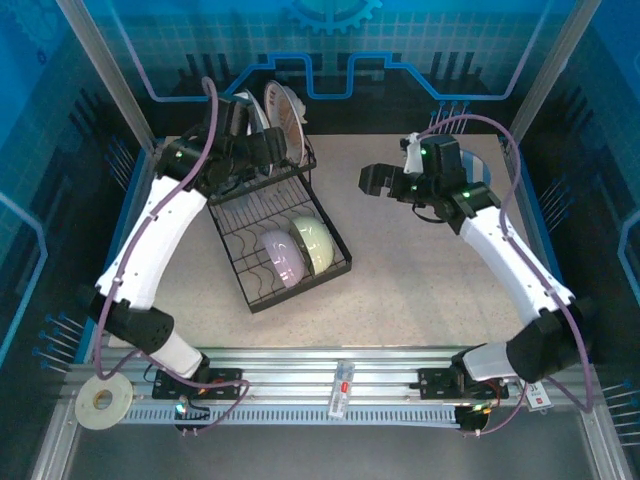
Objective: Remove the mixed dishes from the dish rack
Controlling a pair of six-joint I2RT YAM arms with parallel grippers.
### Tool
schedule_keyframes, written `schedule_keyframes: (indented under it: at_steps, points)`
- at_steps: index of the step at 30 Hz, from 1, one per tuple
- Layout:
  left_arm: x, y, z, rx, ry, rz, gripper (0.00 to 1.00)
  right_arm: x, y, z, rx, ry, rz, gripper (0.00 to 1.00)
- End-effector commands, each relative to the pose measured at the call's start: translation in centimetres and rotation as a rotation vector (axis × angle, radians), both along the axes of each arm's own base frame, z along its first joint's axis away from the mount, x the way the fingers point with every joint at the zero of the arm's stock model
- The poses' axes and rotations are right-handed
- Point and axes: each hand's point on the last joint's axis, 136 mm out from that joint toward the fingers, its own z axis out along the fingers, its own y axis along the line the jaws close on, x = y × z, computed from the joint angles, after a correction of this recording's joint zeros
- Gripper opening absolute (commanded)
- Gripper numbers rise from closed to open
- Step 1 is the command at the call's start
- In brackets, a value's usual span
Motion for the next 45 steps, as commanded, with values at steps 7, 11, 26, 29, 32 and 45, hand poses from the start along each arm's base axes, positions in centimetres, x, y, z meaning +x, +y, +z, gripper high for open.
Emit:
schedule_keyframes:
  at_steps: [7, 11, 26, 29, 32, 45]
  points:
    - [3.3, 1.0, -0.5, 0.093, 0.041, 0.085, 0.65, -1.6, 1.4, 3.1, 0.088, -0.088, 0.090, 1.00]
    - [4.1, 1.1, -0.6, 0.089, 0.041, 0.102, 0.54, -1.7, 1.1, 3.8, 0.108, -0.106, 0.084, 1.00]
    - [4.5, 1.6, -1.1, 0.053, 0.063, 0.128, 0.06, -1.4, 1.4, 4.1, 0.155, -0.100, 0.087, 1.00]
    - [4.3, 1.6, -0.9, 0.042, 0.060, 0.130, 0.00, -1.4, 1.3, 4.1, 0.151, -0.102, 0.087, 1.00]
    - [4.2, 1.7, -0.3, 0.033, 0.045, 0.130, 0.00, -1.5, 1.2, 4.1, 0.146, -0.102, 0.088, 1.00]
    - [1.8, 1.8, 2.8, -0.070, -0.025, 0.124, 0.00, -1.0, 0.9, 4.5, 0.145, -0.103, 0.085, 1.00]
